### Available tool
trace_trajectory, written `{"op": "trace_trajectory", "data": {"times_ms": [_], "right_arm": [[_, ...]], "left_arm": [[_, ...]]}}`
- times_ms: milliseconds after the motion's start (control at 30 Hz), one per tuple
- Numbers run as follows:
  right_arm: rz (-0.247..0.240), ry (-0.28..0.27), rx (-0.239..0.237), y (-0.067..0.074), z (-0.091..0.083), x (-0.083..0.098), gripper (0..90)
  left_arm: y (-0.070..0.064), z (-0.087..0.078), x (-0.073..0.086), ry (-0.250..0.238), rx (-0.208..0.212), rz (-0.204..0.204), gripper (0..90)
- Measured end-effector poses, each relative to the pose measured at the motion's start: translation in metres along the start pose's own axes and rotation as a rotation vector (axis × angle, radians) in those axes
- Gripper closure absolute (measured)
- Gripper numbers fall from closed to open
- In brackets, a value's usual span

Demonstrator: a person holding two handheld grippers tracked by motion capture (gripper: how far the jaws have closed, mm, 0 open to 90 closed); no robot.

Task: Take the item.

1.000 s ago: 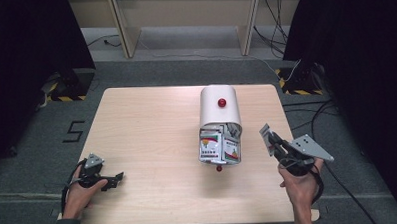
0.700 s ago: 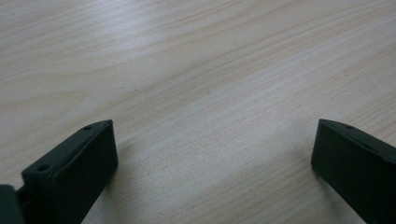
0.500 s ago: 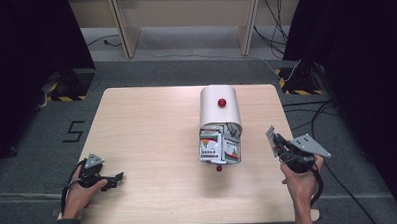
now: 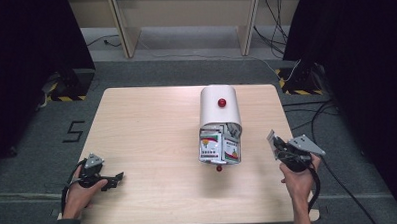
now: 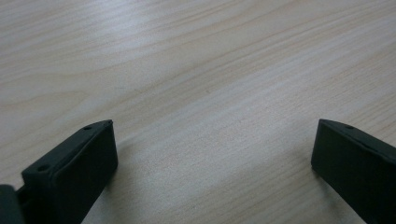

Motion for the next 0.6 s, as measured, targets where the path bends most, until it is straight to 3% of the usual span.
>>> {"op": "trace_trajectory", "data": {"times_ms": [600], "right_arm": [[-0.005,0.046,0.028,-0.010,0.007,0.015,86.4]], "left_arm": [[0.000,0.000,0.000,0.000,0.000,0.000,0.0]]}}
Point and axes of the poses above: each handheld gripper's, and its own axes: z roughly forward along the jaws, x roughly out of its underside, y roughly to its left, the point moved 8 cm from there along z, roughly forward along the jaws, and after that the axes turned 5 degrees about -y, right-handed, at the moved point
